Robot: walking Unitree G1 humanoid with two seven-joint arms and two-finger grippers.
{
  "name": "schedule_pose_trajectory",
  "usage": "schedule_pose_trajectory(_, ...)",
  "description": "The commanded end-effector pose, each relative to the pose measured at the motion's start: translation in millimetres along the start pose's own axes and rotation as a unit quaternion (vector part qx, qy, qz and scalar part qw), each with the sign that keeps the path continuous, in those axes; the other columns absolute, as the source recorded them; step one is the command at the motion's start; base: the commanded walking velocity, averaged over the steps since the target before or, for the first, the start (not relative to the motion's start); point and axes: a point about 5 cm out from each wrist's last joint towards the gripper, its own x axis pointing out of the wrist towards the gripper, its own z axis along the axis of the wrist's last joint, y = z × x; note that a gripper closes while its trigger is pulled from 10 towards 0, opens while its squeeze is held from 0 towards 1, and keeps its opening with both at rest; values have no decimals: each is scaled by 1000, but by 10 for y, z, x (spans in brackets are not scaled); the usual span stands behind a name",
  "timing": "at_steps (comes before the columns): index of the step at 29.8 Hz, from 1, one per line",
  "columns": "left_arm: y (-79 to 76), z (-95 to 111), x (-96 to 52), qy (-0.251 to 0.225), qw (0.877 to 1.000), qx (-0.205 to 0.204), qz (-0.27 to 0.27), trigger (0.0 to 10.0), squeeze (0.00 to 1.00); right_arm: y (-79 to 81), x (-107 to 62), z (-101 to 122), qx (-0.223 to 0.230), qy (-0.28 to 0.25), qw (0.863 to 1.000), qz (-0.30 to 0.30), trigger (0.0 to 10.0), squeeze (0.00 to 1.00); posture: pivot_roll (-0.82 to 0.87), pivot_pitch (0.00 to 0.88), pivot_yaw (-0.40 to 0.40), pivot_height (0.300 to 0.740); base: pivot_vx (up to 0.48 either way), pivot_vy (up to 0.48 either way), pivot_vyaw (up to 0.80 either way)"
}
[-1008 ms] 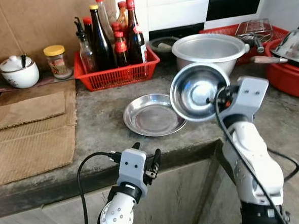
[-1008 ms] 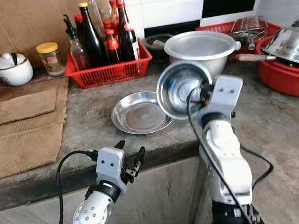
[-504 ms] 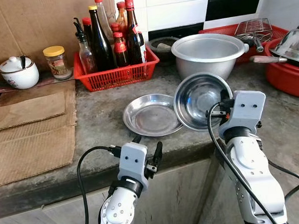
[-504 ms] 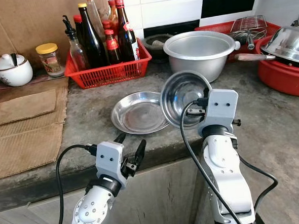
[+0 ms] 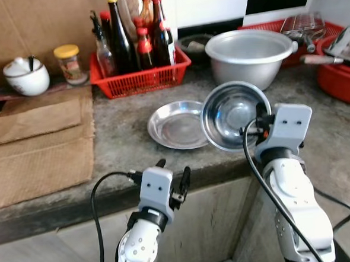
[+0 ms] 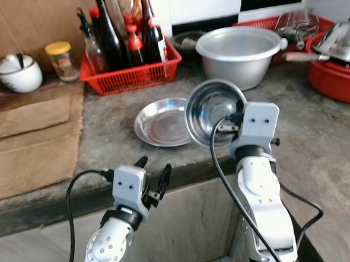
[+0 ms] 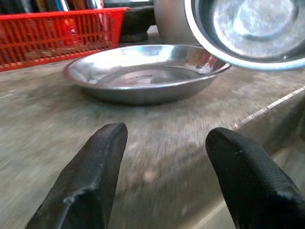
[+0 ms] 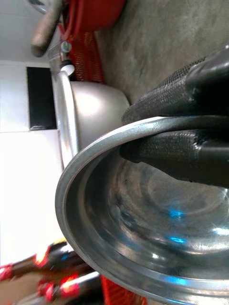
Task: Kitchen organization
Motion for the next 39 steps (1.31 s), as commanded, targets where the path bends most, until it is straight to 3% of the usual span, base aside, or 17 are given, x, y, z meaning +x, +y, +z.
schedule_pose_trajectory(1, -19, 14, 9, -1, 1000, 0, -5, 10000, 0, -3, 25, 192, 14, -44, 999, -5, 10000, 0, 101, 17, -8, 740, -300, 0, 0)
schedule_pose_trajectory(6, -19, 17, 17, -2, 1000, -1, -6, 10000, 0, 4, 56, 245, 20, -50, 999, -4, 10000, 0, 99, 20, -9, 740, -308, 0, 0)
schedule_pose_trajectory(39, -27, -47, -11, 9, 1000, 0, -8, 10000, 0, -33, -231, -141, -22, 26, 999, 19, 10000, 0, 94, 0, -12, 740, -320, 0, 0)
